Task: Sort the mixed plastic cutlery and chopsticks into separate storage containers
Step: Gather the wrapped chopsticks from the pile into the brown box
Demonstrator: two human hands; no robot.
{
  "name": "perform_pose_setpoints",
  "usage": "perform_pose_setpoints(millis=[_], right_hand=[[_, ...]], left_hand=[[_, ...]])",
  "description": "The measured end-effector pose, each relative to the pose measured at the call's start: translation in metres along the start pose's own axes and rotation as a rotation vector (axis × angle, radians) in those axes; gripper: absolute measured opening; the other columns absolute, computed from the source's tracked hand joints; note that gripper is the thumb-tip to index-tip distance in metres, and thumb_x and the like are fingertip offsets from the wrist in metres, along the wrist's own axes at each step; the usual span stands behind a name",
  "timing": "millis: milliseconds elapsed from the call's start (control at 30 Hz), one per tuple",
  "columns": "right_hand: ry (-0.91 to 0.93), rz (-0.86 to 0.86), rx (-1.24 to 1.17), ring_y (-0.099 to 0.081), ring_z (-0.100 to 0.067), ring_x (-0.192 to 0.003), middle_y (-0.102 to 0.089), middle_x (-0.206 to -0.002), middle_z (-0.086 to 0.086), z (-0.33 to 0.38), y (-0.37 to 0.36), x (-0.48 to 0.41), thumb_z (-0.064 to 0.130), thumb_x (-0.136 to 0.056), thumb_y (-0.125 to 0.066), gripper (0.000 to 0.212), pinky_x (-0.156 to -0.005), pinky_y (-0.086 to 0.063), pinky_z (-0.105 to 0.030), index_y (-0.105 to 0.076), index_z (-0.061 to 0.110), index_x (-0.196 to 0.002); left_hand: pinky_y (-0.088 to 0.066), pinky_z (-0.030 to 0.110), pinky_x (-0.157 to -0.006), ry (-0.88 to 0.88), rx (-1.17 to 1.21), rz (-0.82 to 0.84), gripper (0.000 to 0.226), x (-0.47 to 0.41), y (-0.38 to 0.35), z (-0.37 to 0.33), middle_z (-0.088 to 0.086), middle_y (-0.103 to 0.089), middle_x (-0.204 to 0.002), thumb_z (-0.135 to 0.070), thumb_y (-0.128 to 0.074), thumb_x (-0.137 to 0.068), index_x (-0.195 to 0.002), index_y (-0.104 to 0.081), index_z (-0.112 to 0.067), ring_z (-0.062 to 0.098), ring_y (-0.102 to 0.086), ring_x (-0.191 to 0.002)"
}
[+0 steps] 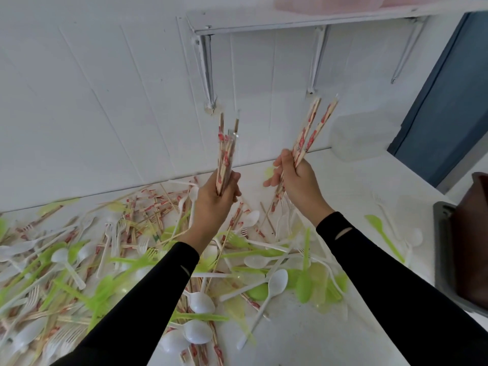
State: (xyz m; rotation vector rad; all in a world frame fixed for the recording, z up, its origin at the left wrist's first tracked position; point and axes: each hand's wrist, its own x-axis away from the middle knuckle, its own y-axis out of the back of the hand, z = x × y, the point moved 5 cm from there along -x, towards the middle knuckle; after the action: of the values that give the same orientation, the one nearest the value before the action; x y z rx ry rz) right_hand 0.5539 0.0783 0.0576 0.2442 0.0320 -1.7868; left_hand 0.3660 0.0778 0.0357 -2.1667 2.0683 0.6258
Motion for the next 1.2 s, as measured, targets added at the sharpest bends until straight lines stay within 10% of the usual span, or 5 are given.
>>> perform_pose_setpoints(millis=[333, 567, 833, 1000, 1200], right_hand=[[0.063, 0.069, -0.253, -0.038, -0.011, -0.044, -0.036, -0.051, 0.011, 0.012, -0.031, 0.034, 0.029, -0.102, -0.050, 0.015, -0.054, -0.042, -0.037, -0.056, 0.015, -0.098], [-0.025, 0.222, -0.061, -0.060, -0.024, -0.060, -0.059, -0.056, -0.006, -0.030, -0.065, 0.069, 0.041, -0.099, -0.053, 0.051, -0.070, -0.052, -0.036, -0.053, 0.011, -0.058], [-0.125, 0.412, 0.243, -0.068, -0.016, -0.084, -0.072, -0.084, -0.010, -0.070, -0.071, 0.063, 0.048, -0.103, -0.036, 0.057, -0.085, -0.049, -0.027, -0.071, 0.014, -0.072], [-0.237, 0.260, -0.064, -0.071, -0.019, -0.069, -0.069, -0.065, -0.004, -0.049, -0.056, 0.041, 0.035, -0.107, -0.034, 0.038, -0.075, -0.053, -0.029, -0.058, 0.009, -0.092], [-0.401, 0.148, -0.674, -0.036, -0.014, -0.042, -0.031, -0.052, 0.002, -0.027, -0.040, 0.022, 0.033, -0.106, -0.040, 0.030, -0.050, -0.047, -0.030, -0.054, 0.008, -0.099]], left_hand=[[-0.031, 0.030, -0.045, 0.135, 0.184, -0.250, 0.063, 0.025, 0.025, 0.032, 0.014, -0.039, -0.061, -0.053, -0.060, -0.090, -0.076, -0.045, 0.006, 0.023, -0.036, -0.051], [-0.055, 0.026, -0.067, 0.209, 0.086, -0.102, 0.018, 0.058, 0.028, 0.064, 0.003, -0.072, -0.077, -0.029, -0.062, -0.095, -0.086, -0.069, -0.016, 0.015, -0.070, -0.074], [-0.053, 0.016, -0.070, 0.251, 0.085, -0.105, 0.020, 0.050, 0.032, 0.063, -0.003, -0.075, -0.087, -0.029, -0.053, -0.100, -0.098, -0.067, -0.015, 0.007, -0.072, -0.082], [-0.040, 0.024, -0.038, 0.286, 0.065, -0.131, 0.029, 0.036, 0.044, 0.044, -0.001, -0.063, -0.059, -0.037, -0.062, -0.095, -0.094, -0.070, -0.009, 0.013, -0.049, -0.042], [-0.038, 0.017, -0.037, 0.313, 0.097, 0.060, 0.014, 0.037, 0.023, 0.027, -0.006, -0.067, -0.075, -0.024, -0.068, -0.092, -0.100, -0.071, -0.013, 0.003, -0.053, -0.046]])
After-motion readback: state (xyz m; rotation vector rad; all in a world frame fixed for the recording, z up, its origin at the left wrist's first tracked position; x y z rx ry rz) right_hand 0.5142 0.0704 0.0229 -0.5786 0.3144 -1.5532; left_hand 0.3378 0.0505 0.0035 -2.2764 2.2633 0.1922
